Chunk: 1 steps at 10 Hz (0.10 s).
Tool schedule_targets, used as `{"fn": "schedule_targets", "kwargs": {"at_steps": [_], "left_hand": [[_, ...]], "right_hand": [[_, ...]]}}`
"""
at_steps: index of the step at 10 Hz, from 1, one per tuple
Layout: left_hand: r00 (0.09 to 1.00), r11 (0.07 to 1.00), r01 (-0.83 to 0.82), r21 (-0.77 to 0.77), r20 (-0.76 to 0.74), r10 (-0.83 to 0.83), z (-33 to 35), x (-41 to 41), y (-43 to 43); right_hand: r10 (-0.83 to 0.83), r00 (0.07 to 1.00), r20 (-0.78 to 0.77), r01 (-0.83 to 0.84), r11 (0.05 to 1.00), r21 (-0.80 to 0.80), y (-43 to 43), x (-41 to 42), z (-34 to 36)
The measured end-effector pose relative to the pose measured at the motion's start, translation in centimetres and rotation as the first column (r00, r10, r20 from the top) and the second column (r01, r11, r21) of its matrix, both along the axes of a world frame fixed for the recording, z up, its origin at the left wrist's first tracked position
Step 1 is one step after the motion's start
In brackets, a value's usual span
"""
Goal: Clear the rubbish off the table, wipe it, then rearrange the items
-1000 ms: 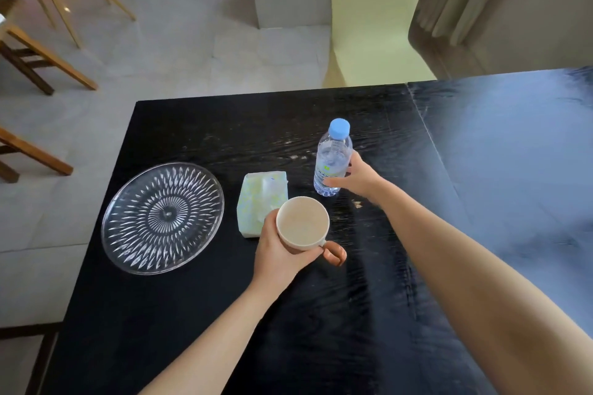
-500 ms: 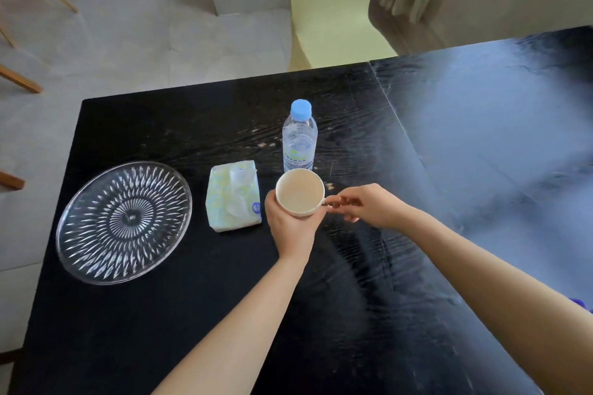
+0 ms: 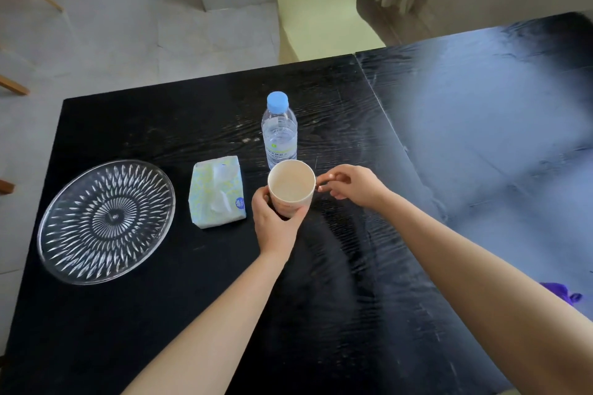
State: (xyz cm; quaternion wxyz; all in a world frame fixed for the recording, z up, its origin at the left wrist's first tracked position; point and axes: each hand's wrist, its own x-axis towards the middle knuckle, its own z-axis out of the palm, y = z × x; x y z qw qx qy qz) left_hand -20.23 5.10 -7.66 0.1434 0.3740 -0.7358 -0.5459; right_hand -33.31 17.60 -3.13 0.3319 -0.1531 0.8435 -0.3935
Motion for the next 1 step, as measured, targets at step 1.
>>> {"fn": "schedule_targets", "kwargs": {"at_steps": [1], "left_hand": [[0.995,0.998,0.054,-0.022,0.09,-0.052,-0.09,1.08,-1.26]], "right_hand": [[-0.138,0.989,0.054,0.134,0.989,0.068,-0.15,0.67,-0.07]]}}
